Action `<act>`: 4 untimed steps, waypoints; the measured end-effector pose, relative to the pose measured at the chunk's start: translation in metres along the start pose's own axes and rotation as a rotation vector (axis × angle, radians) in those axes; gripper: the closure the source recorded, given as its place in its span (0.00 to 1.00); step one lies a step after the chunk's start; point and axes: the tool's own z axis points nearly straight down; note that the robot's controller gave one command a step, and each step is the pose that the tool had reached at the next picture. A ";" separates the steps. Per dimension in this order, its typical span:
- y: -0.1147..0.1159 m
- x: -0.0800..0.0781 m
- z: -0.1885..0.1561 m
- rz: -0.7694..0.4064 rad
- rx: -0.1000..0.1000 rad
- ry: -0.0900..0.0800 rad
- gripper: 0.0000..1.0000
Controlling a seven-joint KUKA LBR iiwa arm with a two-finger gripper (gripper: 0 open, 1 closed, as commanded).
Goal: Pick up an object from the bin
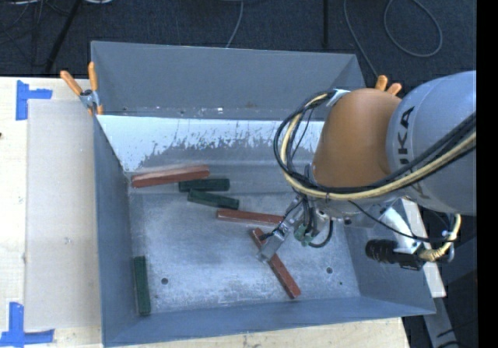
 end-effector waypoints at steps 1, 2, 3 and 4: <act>0.014 -0.019 0.134 0.157 0.004 0.002 0.00; 0.014 -0.020 0.131 0.156 0.001 0.001 1.00; -0.006 -0.039 0.099 0.143 -0.001 -0.002 1.00; -0.011 -0.035 0.094 0.113 0.001 0.002 1.00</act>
Offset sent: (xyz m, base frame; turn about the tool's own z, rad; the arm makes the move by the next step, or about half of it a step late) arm 0.0248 -0.0024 -0.1304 0.1583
